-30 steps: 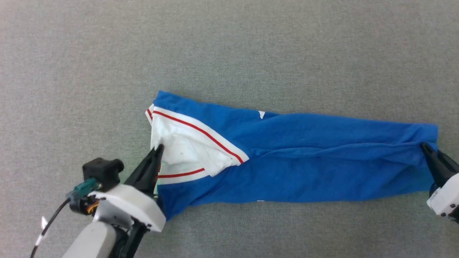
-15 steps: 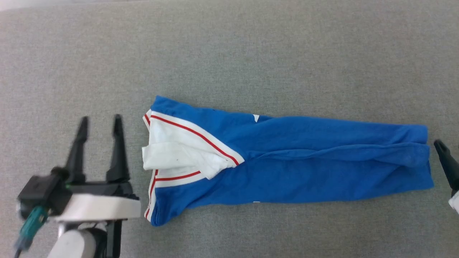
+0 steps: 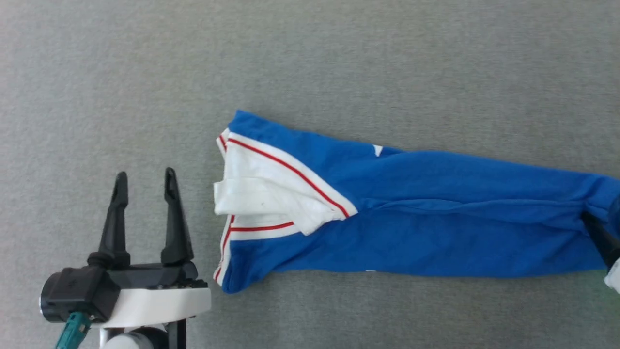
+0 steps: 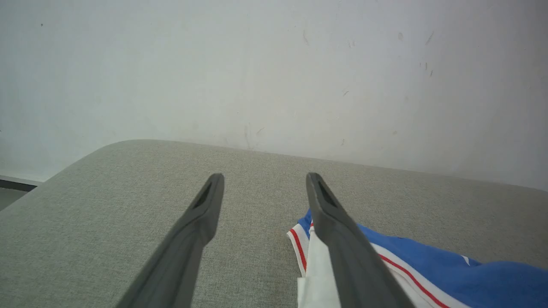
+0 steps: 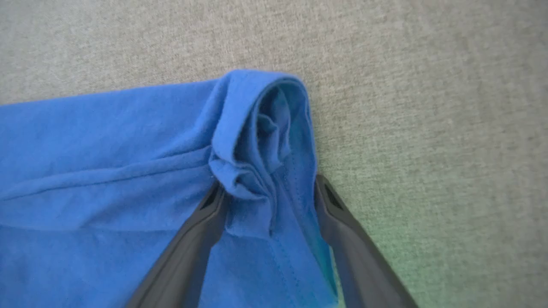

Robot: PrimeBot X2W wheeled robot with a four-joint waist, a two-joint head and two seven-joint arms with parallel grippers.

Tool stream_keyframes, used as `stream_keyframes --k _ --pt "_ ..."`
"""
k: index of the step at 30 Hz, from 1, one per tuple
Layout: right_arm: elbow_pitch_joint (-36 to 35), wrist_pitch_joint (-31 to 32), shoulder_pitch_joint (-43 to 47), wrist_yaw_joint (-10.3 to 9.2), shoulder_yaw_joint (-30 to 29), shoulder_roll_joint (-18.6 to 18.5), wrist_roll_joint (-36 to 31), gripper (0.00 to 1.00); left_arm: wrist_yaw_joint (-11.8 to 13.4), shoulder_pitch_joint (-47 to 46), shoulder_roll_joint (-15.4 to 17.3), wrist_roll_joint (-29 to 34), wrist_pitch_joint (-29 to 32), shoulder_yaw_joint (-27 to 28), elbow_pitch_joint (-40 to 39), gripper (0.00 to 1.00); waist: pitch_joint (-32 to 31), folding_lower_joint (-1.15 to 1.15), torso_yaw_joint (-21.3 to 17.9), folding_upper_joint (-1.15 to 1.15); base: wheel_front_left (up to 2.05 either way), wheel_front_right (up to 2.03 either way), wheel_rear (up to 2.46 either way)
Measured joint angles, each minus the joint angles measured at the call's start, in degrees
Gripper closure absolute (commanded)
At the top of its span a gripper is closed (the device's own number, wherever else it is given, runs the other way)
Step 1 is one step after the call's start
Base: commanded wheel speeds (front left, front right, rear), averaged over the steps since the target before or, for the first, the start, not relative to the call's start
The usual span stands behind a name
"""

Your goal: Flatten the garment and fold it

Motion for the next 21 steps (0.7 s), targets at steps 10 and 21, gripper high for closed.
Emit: stream_keyframes --k 10,21 --pt "1.27 2.01 -1.99 0.0 -2.54 2.47 -2.64 1.0 -2.05 0.25 -0.71 1.47 0.0 0.46 2.1 0.0 -0.93 0.0 1.91 0.0 0.0 0.0 0.0" --pt "6.94 -3.2 -3.39 -0.01 -14.3 -2.77 -11.44 1.0 -2.56 3.38 -0.13 1.18 0.1 0.42 3.66 0.0 -7.43 0.0 0.01 0.0 0.0 0.0 0.0"
